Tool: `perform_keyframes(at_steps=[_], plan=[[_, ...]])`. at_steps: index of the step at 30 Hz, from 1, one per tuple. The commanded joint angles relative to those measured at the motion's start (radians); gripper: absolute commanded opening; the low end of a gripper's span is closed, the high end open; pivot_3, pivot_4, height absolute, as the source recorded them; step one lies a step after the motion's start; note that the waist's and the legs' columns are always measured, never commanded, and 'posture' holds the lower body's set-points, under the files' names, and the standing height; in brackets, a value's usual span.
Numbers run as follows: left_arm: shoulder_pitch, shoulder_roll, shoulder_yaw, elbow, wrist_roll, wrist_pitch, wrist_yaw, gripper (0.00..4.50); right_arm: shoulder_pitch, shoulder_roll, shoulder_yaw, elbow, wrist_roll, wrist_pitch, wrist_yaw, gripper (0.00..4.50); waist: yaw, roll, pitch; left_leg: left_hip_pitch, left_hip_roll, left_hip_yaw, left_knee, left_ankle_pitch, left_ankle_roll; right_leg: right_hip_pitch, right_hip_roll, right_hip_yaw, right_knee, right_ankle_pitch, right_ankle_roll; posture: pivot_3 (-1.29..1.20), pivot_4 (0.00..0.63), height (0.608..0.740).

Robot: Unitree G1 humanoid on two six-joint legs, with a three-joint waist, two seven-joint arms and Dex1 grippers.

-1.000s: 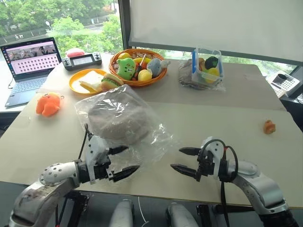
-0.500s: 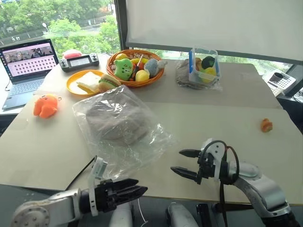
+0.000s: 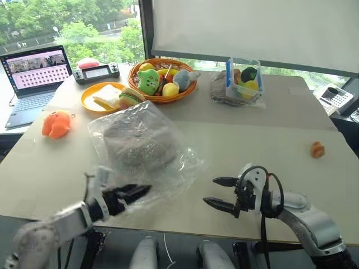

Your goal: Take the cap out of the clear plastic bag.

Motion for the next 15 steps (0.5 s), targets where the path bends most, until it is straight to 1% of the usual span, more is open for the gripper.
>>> perform_keyframes(at_steps=[1,4,8,15], plan=[[-0.005,0.011,0.001,-0.007,0.079,0.017,0.020,4.46,-0.021,0.003,-0.010,-0.023,0.021,-0.005,0.011,4.50,-0.001,0.000,0.000,0.000,0.000,0.001,0.000,0.000,0.000,0.000,-0.001,0.001,-0.001,0.001,0.001,0.00,0.150,0.740],[-0.029,0.034,-0.030,0.033,0.212,-0.005,0.010,4.46,-0.035,0.006,-0.008,-0.016,0.021,-0.006,0.014,4.50,0.001,0.000,0.000,-0.001,0.000,0.001,-0.001,-0.001,-0.001,-0.001,0.000,0.000,-0.001,0.001,0.001,0.00,0.150,0.740],[-0.055,0.025,-0.047,0.055,0.300,-0.024,-0.020,4.46,-0.036,0.007,-0.005,-0.004,0.012,-0.016,0.020,4.50,0.002,0.000,0.000,0.002,0.000,0.000,-0.005,-0.001,-0.002,-0.001,0.001,0.000,0.000,0.001,-0.001,0.00,0.150,0.740],[-0.059,0.035,-0.069,0.098,0.483,-0.093,-0.080,4.46,-0.045,0.020,0.001,-0.001,0.007,-0.016,0.020,4.50,-0.002,0.001,0.000,0.002,0.000,0.000,-0.004,-0.001,-0.003,-0.001,0.001,0.000,0.000,0.001,-0.002,0.00,0.150,0.740]])
